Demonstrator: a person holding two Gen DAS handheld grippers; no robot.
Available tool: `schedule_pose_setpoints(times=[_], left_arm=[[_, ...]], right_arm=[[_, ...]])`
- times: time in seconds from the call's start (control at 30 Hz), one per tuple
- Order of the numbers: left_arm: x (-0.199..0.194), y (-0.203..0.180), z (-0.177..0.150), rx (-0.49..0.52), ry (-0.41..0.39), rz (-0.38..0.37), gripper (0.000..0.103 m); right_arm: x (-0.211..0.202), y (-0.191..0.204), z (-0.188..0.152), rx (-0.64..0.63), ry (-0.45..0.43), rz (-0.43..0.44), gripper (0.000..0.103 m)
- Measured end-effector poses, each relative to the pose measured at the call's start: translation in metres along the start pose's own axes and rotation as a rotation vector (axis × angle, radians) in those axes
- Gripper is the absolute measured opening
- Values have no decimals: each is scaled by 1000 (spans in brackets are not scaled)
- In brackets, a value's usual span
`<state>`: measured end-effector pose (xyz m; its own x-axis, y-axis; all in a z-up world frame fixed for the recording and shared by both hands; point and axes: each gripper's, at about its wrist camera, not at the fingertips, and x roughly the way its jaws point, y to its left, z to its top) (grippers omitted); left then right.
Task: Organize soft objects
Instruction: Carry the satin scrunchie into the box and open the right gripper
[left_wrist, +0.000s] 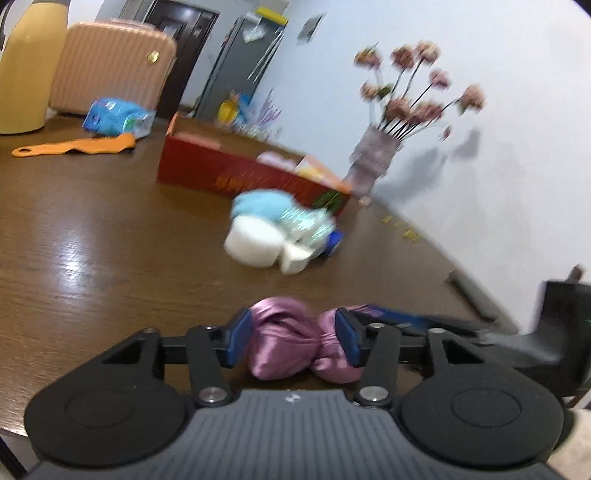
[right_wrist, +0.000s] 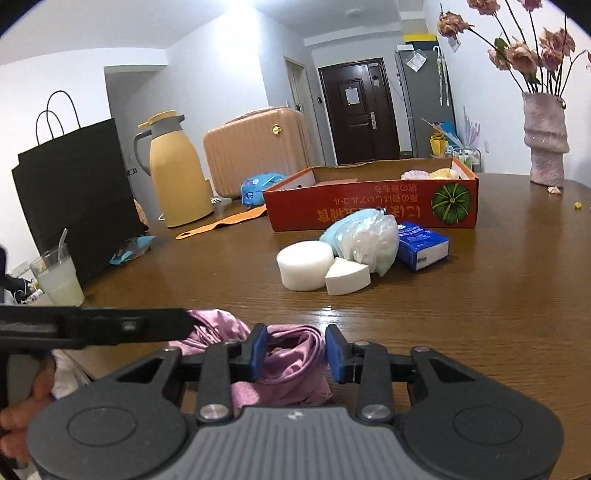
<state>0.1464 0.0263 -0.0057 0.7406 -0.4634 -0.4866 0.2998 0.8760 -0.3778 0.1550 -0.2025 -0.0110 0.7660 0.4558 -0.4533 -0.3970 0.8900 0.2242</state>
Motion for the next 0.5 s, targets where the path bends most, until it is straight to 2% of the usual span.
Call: schedule_pose_setpoints(times=[0.07, 0.2, 0.3, 0.37, 0.43, 0.5], left_arm=[[5, 1, -4, 3, 25, 23, 28], [5, 5, -11, -26, 31, 16, 28], [7, 9, -11, -38, 36, 5, 29], [8, 11, -10, -39, 43, -7, 29], [9, 12, -9, -47, 46, -22, 28], [9, 13, -5, -60, 41, -44, 24]], right_arm=[[-8, 0, 0, 7, 5, 1, 34], [-15, -5, -10, 32, 53, -7, 34], [-10, -9, -20, 73, 78, 7, 30], [-7, -13, -21, 104, 73, 26, 26], [-6, -16, -20, 123, 62, 45, 15], [-4, -16, -16, 125, 61, 47, 10]])
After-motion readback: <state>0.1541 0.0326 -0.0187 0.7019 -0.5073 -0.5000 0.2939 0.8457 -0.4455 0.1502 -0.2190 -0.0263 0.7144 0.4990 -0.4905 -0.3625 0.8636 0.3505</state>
